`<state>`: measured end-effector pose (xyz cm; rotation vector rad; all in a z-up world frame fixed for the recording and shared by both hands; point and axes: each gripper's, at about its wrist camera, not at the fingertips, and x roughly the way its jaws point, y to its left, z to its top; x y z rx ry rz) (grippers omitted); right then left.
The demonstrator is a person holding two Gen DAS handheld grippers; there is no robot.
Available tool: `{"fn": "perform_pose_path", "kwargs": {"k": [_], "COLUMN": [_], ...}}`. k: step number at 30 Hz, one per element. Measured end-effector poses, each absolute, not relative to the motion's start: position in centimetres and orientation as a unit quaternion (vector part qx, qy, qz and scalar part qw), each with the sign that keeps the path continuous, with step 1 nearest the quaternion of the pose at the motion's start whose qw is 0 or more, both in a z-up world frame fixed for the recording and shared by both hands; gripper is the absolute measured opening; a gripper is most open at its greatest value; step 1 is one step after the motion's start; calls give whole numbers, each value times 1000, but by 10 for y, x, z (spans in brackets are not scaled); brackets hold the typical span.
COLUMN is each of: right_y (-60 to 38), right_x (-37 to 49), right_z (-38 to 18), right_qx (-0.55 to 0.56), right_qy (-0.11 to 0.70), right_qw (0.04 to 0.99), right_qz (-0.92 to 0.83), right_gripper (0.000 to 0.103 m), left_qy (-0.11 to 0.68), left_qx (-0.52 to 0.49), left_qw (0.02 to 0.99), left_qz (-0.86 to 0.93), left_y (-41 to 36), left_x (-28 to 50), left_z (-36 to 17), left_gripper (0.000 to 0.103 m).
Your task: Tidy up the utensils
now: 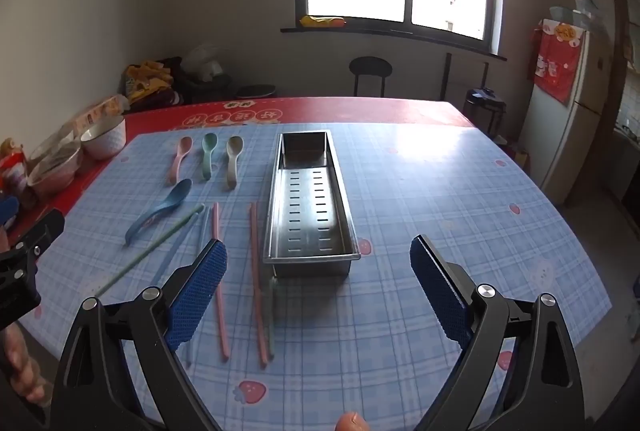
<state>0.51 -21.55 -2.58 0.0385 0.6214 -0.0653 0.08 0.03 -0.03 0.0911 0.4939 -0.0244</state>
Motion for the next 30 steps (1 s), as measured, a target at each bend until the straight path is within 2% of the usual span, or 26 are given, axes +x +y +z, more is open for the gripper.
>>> {"fn": "perform_pose_path", "kwargs": {"k": [30], "right_y": [-222], "right_x": [10], "right_z": [-31], "right_qx": [27], "right_qy": [311], "right_qw": [949], "right_qz": [-43], "right_gripper": [90], "left_qy": [256], "left_qx": [55], "left_qw": [965], "left_qz": [-6], "left_y": [0], "left_x": [3], "left_z": [-10], "left_gripper": [98]}}
